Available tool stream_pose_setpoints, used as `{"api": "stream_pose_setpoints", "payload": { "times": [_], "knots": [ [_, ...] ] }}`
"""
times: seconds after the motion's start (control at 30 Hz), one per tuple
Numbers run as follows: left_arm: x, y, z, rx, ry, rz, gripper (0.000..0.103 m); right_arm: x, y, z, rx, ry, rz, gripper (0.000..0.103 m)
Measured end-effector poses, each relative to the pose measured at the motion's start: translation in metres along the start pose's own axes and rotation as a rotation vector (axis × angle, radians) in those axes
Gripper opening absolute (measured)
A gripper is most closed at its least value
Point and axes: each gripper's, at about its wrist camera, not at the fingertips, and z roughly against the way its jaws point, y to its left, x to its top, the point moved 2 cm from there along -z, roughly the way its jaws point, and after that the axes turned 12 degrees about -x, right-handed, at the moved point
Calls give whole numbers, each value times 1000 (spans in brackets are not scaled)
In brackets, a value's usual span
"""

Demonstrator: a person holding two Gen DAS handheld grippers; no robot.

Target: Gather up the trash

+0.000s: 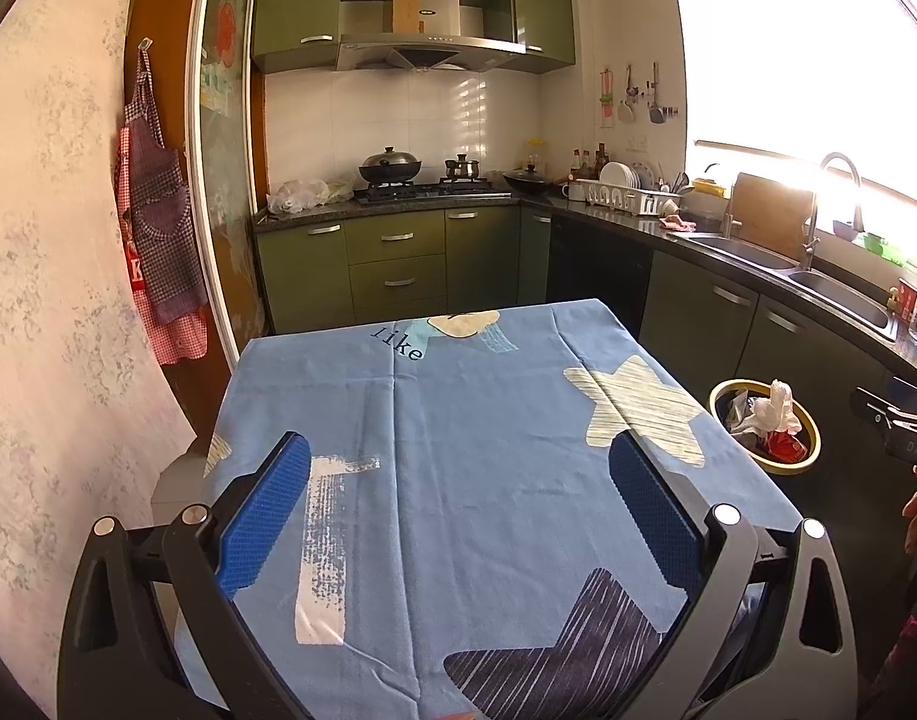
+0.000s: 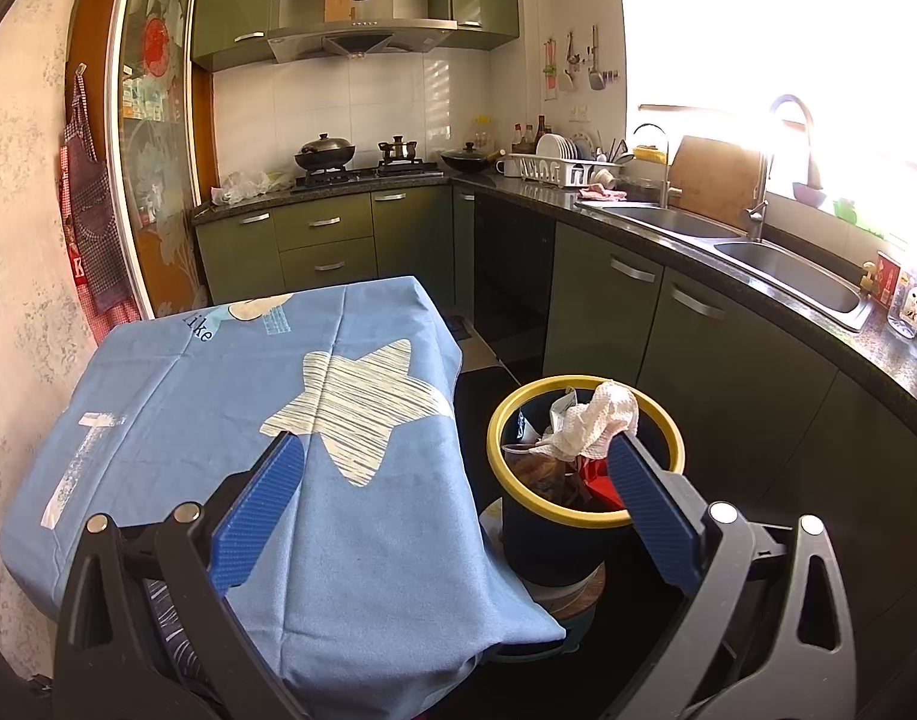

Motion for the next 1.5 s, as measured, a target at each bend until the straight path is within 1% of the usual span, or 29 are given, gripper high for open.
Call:
{"api": "stream_pose_setpoints", "payload": {
  "times": [0.47,0.67,1.0,1.13,1.2,1.27,1.37,1.5],
  "knots": [
    [-1,0,0,-6,6,4,98,-1,1,0,1,2,1,96],
    [0,3,-2,-32,13,22,98,-3,2,-2,3,4,4,96],
    [0,5,-5,-26,18,23,98,-5,3,-3,2,7,7,96],
    [-2,6,-6,-34,-2,19,98,-5,3,-4,3,8,6,96],
    [-3,5,-6,-25,-17,11,98,-5,3,-4,4,10,7,96],
    [-3,5,-9,-20,-11,12,98,-5,3,-6,3,13,5,96],
    [-2,10,-18,-21,20,26,98,-5,4,-10,0,18,7,96],
    [1,26,-44,-18,71,50,98,-1,12,-22,6,28,28,96]
  ]
}}
